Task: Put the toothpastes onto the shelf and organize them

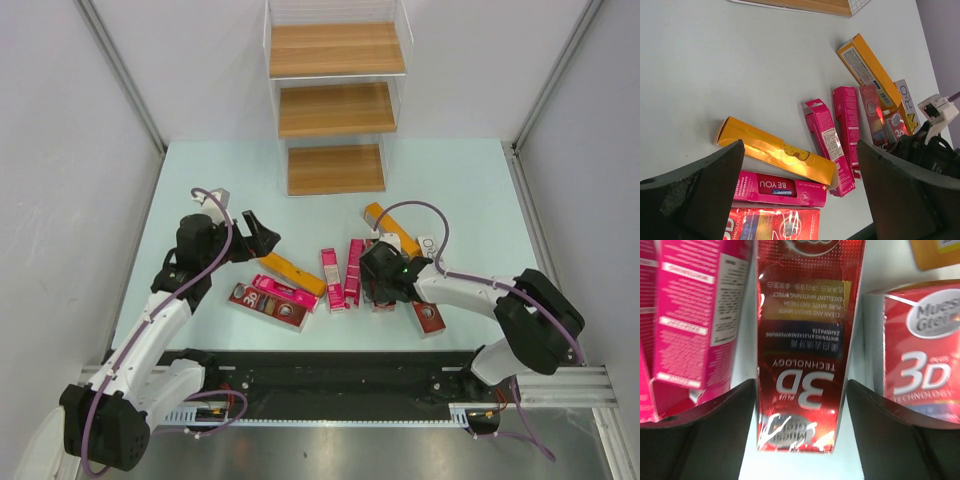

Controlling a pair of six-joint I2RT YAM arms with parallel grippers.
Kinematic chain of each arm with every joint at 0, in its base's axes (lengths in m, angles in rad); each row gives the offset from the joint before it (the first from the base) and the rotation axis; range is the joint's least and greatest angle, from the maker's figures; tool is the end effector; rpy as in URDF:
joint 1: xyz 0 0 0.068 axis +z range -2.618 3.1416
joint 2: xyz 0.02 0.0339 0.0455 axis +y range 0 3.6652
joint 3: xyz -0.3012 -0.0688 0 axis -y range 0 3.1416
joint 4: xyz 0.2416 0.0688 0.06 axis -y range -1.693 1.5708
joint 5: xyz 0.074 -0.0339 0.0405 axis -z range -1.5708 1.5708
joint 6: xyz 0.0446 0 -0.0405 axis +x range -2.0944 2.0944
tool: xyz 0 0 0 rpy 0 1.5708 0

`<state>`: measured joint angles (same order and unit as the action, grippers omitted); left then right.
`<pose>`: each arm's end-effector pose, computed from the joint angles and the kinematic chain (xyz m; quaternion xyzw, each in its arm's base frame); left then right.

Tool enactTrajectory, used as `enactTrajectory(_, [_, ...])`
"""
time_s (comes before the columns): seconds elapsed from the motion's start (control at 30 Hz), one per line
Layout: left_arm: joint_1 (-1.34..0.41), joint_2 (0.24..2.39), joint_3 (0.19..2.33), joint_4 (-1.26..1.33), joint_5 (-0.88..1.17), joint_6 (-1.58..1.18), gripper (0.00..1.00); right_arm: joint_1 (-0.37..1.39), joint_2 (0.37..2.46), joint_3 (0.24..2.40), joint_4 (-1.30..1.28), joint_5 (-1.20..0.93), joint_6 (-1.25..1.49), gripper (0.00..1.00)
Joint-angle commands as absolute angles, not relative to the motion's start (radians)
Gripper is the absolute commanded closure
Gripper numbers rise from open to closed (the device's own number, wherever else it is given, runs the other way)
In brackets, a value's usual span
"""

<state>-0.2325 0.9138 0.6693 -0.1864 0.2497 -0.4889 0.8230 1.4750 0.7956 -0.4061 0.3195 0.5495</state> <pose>0.1838 -0.0548 0.3028 -0.0402 0.8371 -0.2870 0.4639 0.1946 0.1893 0.2053 -0.0928 0.9546 0.0309 0.2814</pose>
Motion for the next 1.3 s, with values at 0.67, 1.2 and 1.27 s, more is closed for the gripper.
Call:
enactTrajectory(0.67, [-0.262,0.994,0.653,-0.012,0.452,-0.56,0.0,0.87,1.235,0.844,-0.405,0.33,0.471,0.59])
enactTrajectory(1.2, [-0.586,1.282,0.742,0.259,0.413,-0.715,0.0,1.141,1.232,0.98,-0.382,0.446,0.474,0.58])
enactTrajectory(1.27, [-0.589,1.285,0.73,0.304,0.432,-0.724,0.0,1.147,1.233,0.98,-0.382,0.453,0.48,0.59])
